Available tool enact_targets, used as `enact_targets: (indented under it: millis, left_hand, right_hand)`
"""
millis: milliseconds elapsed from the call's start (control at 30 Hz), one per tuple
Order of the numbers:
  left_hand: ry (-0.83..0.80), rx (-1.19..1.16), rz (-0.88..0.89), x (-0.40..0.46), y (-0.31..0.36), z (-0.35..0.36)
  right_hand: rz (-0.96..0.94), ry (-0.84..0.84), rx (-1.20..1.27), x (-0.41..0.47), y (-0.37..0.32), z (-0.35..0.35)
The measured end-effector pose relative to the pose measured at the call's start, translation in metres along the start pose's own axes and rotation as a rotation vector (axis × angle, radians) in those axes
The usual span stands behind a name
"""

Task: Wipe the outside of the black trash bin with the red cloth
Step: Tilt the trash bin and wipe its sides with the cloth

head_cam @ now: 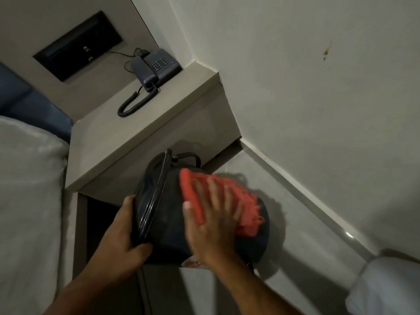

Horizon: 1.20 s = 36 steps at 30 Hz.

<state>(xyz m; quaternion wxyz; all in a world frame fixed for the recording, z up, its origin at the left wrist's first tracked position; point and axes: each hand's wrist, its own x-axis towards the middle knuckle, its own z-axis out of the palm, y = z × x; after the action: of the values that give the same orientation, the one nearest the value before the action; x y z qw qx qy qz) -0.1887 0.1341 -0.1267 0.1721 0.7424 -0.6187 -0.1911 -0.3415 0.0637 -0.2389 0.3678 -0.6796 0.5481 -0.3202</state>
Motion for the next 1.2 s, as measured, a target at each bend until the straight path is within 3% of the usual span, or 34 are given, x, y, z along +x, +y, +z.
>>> enact_targets:
  millis: [100,200,367,467,533,633,667,733,800,900,1067,1200]
  left_hand:
    - [-0.004,-0.056,-0.012,-0.004,-0.001,-0.002]
    - [-0.049,-0.096,0.022,0.000,0.004,0.000]
    - [-0.047,-0.051,0.040,0.002,0.003,0.003]
    - [-0.018,-0.015,0.018,-0.002,0.001,0.003]
    - [-0.012,0.007,0.022,-0.002,0.002,0.003]
    - [-0.002,0.043,0.032,0.004,0.008,0.006]
    - [0.004,0.065,0.036,0.007,0.012,0.008]
    - [0.027,0.094,0.013,0.013,0.020,0.011]
    - [0.026,0.119,-0.025,0.018,0.027,0.015]
    - [0.028,0.162,-0.079,0.022,0.032,0.015]
    - [-0.010,0.160,-0.083,0.020,0.028,0.010]
    - [-0.061,0.169,-0.047,0.012,0.022,0.007]
  right_hand:
    - [0.376,-0.073,-0.109,0.023,0.063,-0.016]
    - [0.678,-0.182,0.100,0.061,0.078,-0.044]
    - [0.260,-0.282,0.380,0.092,-0.017,-0.036]
    - [0.027,-0.220,0.362,0.081,-0.004,-0.035]
    - [0.092,-0.239,0.251,0.080,0.047,-0.041]
    - [0.525,-0.337,0.099,0.082,0.107,-0.054]
    - [0.565,-0.299,0.138,0.081,0.110,-0.055]
    - [0.400,-0.152,0.261,0.063,0.085,-0.046]
    - [0.089,-0.005,0.394,0.030,0.033,-0.021]
    - [-0.194,0.092,0.334,-0.023,-0.031,0.010]
    - [-0.290,0.045,0.136,-0.098,0.014,0.024]
    - [0.041,0.037,0.218,-0.042,-0.020,0.008]
